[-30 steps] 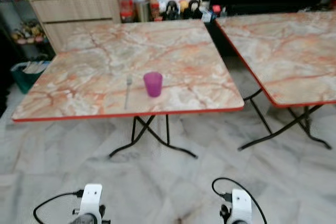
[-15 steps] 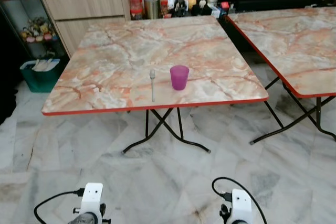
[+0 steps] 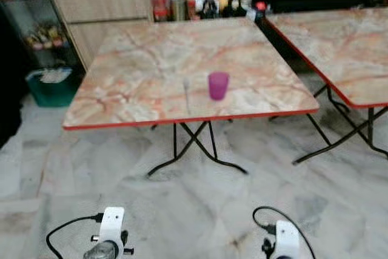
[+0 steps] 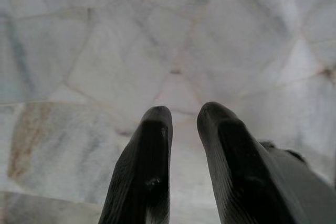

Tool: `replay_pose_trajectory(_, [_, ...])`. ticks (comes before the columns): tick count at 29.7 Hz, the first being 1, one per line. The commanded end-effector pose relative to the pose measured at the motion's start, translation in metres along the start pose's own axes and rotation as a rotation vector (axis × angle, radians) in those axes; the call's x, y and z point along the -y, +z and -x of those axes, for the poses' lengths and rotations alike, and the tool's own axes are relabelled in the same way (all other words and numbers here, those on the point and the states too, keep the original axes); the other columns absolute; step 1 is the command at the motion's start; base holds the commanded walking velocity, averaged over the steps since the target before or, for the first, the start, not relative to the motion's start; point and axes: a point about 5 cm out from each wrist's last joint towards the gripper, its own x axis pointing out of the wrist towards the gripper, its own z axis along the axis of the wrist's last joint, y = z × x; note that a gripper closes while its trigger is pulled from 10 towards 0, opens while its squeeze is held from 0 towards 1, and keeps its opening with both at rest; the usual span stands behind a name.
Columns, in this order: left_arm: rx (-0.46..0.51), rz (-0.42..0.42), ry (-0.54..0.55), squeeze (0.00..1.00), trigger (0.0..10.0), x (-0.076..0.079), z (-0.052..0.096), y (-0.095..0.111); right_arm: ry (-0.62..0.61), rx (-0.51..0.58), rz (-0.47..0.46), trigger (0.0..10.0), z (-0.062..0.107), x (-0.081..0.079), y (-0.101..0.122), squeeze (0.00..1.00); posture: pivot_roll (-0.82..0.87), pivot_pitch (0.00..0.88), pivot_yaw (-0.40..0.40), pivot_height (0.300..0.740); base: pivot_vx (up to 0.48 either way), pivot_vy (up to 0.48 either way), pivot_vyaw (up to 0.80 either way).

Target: Setting the table

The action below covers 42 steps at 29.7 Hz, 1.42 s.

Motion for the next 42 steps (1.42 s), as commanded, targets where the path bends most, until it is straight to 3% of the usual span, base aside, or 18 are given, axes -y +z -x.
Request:
replay_pose_trajectory(1, [0.007,-0.002,0.002,0.00,10.0,-0.0009,-0.0008,0.0040,0.010,0.002,-0.005,10.0,0.0005,-0.0047,-0.0010,0.00,0.03,0.000,0.056,0.736,0.000,0.349,0.00])
replay_pose_trajectory(18, [0.010,-0.006,0.009,0.00,10.0,-0.0036,-0.0007,0.0050,0.017,0.009,-0.007,10.0,0.0000,-0.0075,0.0015,0.00,0.04,0.000,0.061,0.736,0.000,0.421,0.00])
replay_pose_trajectory(42, [0.011,-0.042,-0.003,0.00,10.0,-0.0046,-0.0004,0.0051,0.042,0.015,0.010,10.0,-0.0002,-0.0123,0.0032,0.00,0.04,0.000,0.067,0.736,0.055,0.000,0.00])
